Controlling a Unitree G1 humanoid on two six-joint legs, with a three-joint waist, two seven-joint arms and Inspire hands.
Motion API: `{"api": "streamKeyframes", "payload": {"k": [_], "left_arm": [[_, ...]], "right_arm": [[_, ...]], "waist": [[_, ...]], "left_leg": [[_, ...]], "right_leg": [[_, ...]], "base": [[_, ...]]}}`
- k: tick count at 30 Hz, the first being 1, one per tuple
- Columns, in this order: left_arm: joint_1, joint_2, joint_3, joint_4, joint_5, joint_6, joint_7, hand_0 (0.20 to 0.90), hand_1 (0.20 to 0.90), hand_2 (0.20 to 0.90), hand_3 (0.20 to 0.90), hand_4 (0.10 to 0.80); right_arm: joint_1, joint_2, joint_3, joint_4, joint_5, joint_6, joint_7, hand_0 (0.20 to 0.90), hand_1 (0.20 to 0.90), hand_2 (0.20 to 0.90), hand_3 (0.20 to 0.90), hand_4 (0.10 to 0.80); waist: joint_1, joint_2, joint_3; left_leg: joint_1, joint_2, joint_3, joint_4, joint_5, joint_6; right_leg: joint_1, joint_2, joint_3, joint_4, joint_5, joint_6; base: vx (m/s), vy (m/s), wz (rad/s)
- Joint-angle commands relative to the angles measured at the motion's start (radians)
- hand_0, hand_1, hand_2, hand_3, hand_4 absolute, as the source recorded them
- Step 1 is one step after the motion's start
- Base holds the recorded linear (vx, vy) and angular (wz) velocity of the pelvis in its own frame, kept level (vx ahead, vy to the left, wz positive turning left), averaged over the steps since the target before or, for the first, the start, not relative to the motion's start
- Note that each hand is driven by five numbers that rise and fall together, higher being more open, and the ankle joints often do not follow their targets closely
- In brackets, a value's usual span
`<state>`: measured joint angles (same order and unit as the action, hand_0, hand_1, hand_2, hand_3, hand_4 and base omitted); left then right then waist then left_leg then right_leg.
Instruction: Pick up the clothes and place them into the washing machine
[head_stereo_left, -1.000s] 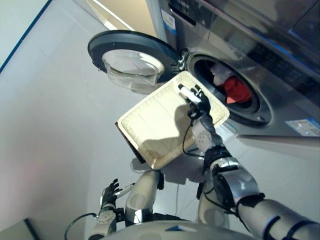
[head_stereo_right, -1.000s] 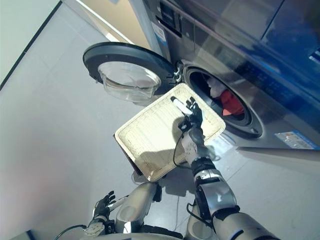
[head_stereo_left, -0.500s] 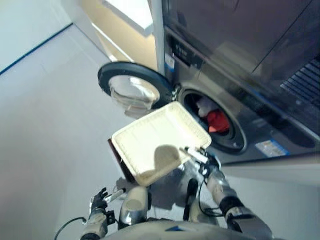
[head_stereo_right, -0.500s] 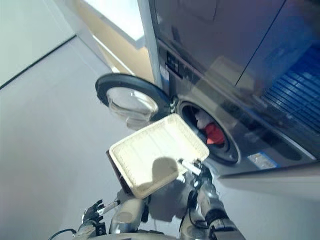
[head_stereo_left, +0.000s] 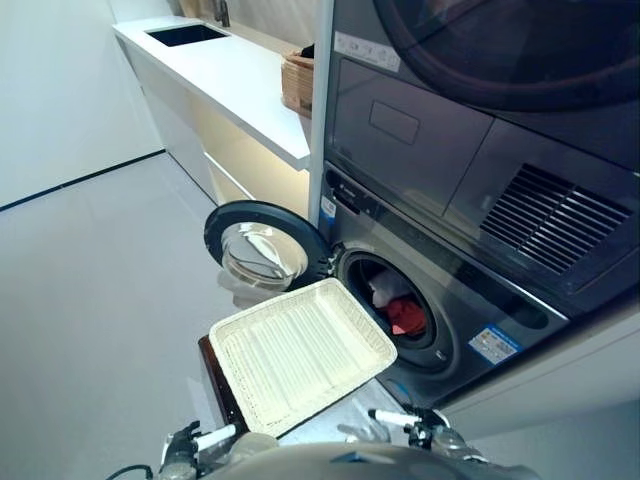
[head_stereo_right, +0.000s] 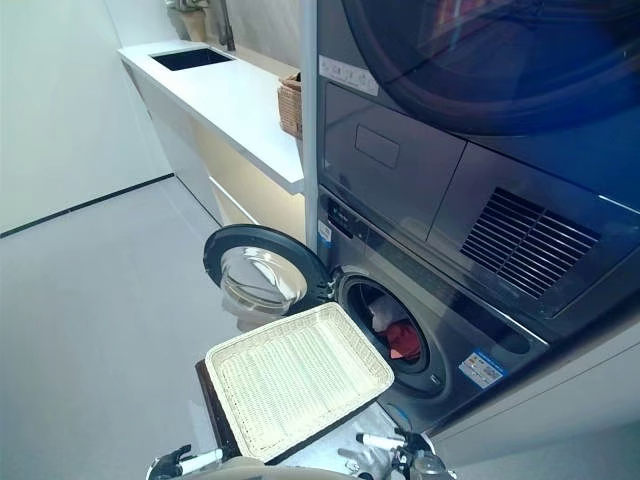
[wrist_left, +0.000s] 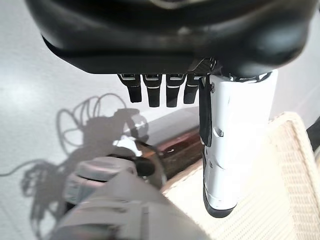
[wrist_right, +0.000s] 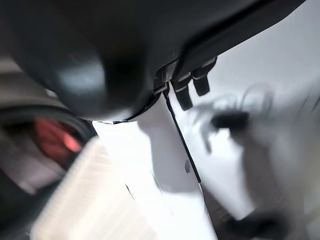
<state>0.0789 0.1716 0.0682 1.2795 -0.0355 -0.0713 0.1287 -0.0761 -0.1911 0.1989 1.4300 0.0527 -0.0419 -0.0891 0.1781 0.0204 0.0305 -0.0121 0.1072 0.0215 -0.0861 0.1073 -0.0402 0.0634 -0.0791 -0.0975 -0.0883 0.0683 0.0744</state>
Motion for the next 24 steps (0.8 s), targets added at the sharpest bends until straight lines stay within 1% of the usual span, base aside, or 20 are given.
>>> {"api": "streamKeyframes", "payload": {"k": [1, 5, 11, 17, 24], "left_arm": [[-0.041, -0.007, -0.018, 0.040, 0.017, -0.028, -0.014, 0.900, 0.900, 0.900, 0.900, 0.800], [-0.032, -0.005, -0.023, 0.056, 0.017, -0.030, -0.037, 0.900, 0.900, 0.900, 0.900, 0.800], [-0.033, -0.001, -0.033, 0.064, 0.015, -0.028, -0.036, 0.900, 0.900, 0.900, 0.900, 0.800], [-0.038, -0.029, -0.020, 0.105, -0.008, -0.016, -0.053, 0.900, 0.900, 0.900, 0.900, 0.800], [-0.033, -0.031, -0.026, 0.101, -0.005, -0.014, -0.057, 0.900, 0.900, 0.900, 0.900, 0.800]], "right_arm": [[-0.033, -0.095, -0.018, 0.009, -0.065, -0.022, -0.032, 0.900, 0.900, 0.900, 0.900, 0.800], [-0.036, -0.090, -0.011, 0.007, -0.060, -0.020, -0.027, 0.900, 0.900, 0.900, 0.900, 0.800], [-0.045, -0.075, -0.006, -0.017, -0.046, -0.019, -0.023, 0.900, 0.900, 0.900, 0.900, 0.800], [-0.052, -0.070, 0.006, 0.014, -0.051, -0.015, -0.016, 0.900, 0.900, 0.900, 0.900, 0.800], [-0.052, -0.085, 0.001, 0.044, -0.052, -0.012, -0.021, 0.900, 0.900, 0.900, 0.900, 0.800]], "waist": [[0.014, 0.044, -0.020], [0.015, 0.047, -0.032], [0.017, 0.047, -0.036], [0.016, 0.053, -0.046], [0.015, 0.060, -0.056]], "left_leg": [[0.049, 0.046, -0.024, 0.000, 0.013, -0.034], [0.062, 0.048, -0.028, 0.006, 0.008, -0.032], [0.069, 0.052, -0.032, 0.006, 0.001, -0.030], [0.065, 0.054, -0.036, 0.001, -0.004, -0.033], [0.060, 0.052, -0.039, -0.001, -0.006, -0.037]], "right_leg": [[0.054, -0.035, 0.014, 0.001, 0.004, -0.037], [0.073, -0.037, 0.014, 0.001, 0.006, -0.036], [0.082, -0.034, 0.016, 0.001, 0.001, -0.039], [0.080, -0.033, 0.015, 0.001, -0.005, -0.039], [0.077, -0.038, 0.008, 0.001, -0.005, -0.037]], "base": [[0.009, -0.002, 0.12], [0.008, -0.022, 0.01], [-0.001, -0.015, 0.05], [-0.004, 0.006, 0.12], [-0.004, 0.007, 0.05]]}}
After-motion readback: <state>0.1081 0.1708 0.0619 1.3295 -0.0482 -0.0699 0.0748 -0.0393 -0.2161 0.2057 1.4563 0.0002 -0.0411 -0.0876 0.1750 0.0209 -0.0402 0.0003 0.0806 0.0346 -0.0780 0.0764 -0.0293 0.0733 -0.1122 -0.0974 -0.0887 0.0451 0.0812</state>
